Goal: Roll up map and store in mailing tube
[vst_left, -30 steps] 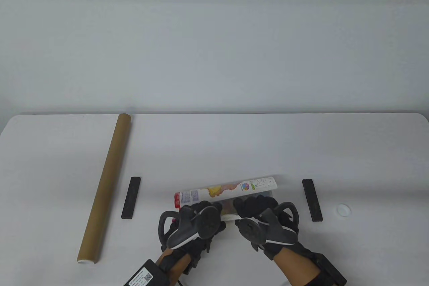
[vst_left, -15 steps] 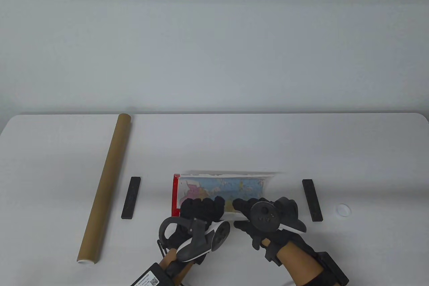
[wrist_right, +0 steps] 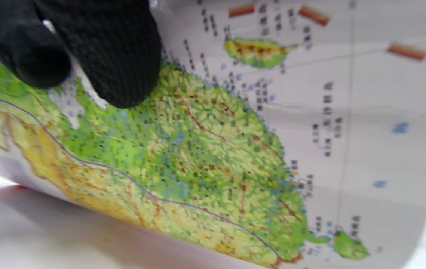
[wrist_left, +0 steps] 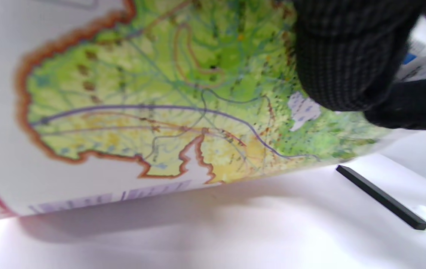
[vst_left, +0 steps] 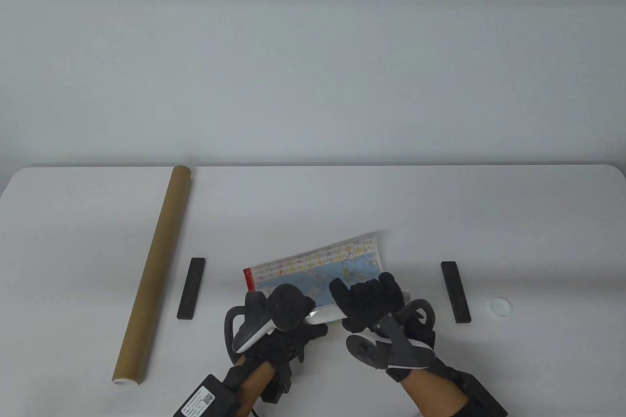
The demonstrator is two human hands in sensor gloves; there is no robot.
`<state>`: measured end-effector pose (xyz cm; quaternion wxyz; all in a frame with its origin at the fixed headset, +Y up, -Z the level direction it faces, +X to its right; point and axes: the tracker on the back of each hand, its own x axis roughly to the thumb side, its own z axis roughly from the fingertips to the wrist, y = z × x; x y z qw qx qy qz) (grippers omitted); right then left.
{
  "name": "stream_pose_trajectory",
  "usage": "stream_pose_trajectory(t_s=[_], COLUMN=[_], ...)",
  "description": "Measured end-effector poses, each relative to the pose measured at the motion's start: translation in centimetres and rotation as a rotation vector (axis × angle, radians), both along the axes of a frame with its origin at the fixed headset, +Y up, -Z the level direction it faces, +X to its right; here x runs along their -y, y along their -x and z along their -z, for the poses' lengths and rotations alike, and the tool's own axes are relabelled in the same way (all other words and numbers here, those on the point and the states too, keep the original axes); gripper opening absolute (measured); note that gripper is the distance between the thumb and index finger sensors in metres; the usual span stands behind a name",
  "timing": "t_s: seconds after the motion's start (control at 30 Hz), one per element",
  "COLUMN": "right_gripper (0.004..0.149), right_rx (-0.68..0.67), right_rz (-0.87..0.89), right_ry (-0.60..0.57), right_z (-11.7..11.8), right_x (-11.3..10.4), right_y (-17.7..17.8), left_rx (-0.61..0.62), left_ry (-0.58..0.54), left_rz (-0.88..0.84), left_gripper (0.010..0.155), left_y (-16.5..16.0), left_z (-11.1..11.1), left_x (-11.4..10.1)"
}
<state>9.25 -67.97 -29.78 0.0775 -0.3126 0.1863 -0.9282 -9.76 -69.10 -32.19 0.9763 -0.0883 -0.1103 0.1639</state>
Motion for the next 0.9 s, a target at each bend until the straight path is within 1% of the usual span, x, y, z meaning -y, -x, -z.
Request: stream_pose_trajectory(t_s=[0.1,0.17,0.23,0.3,0.37,0.4,0.43,0.5,0.57,0.63,0.67,0.73,0.8,0.83,0.9], right_gripper=[0.07,0.066,0.062,0.06,0.058,0.057,0.057,0.057,0.056,0.056,0.057,0.058,0.061,0.063,0.067], right_rx=[0.015,0.021,0.036,0.053,0.082,0.097,0.096,0.089,0.069,0.043,0.034,0.026,0.031,0.029,0.021], right_rz=[-0.007,0.006,0.017,0.054,0.101,0.127,0.187,0.301,0.361,0.387,0.394,0.406,0.327,0.304,0.244], right_ry=[0.013,0.044,0.078,0.138,0.212,0.256,0.327,0.451,0.55,0.621,0.631,0.584,0.478,0.444,0.369], right_z=[0.2,0.5,0.7,1.2,1.9,2.2,2.6,3.3,3.7,4.0,4.0,3.8,3.2,3.0,2.5], right_x=[0.1,0.2,0.2,0.3,0.4,0.5,0.6,1.0,1.3,1.5,1.6,1.6,1.3,1.2,0.9], right_y=[0.0,0.0,-0.2,-0.5,-1.1,-1.5,-2.0,-2.6,-3.0,-3.1,-3.1,-3.0,-2.6,-2.5,-2.0], left_rx=[0.031,0.036,0.048,0.06,0.059,0.058,0.06,0.063,0.065,0.065,0.055,0.034,0.022,0.014,0.001], left_ry=[0.032,-0.026,-0.115,-0.202,-0.297,-0.341,-0.391,-0.459,-0.51,-0.555,-0.562,-0.545,-0.512,-0.499,-0.428], left_rz=[0.004,0.04,0.14,0.255,0.354,0.363,0.374,0.39,0.416,0.443,0.451,0.45,0.443,0.433,0.392], left_gripper=[0.052,0.054,0.058,0.062,0.067,0.068,0.067,0.067,0.068,0.066,0.064,0.06,0.058,0.057,0.056], left_y=[-0.2,-0.6,-1.2,-1.9,-2.5,-2.7,-2.9,-3.1,-3.3,-3.3,-3.3,-3.2,-3.1,-3.0,-2.7], left_z=[-0.1,-0.4,-0.9,-1.5,-2.2,-2.5,-2.8,-3.1,-3.3,-3.4,-3.4,-3.3,-3.0,-2.9,-2.5], left_x=[0.1,0.0,-0.3,-0.7,-1.1,-1.2,-1.3,-1.5,-1.5,-1.5,-1.5,-1.5,-1.4,-1.3,-1.2])
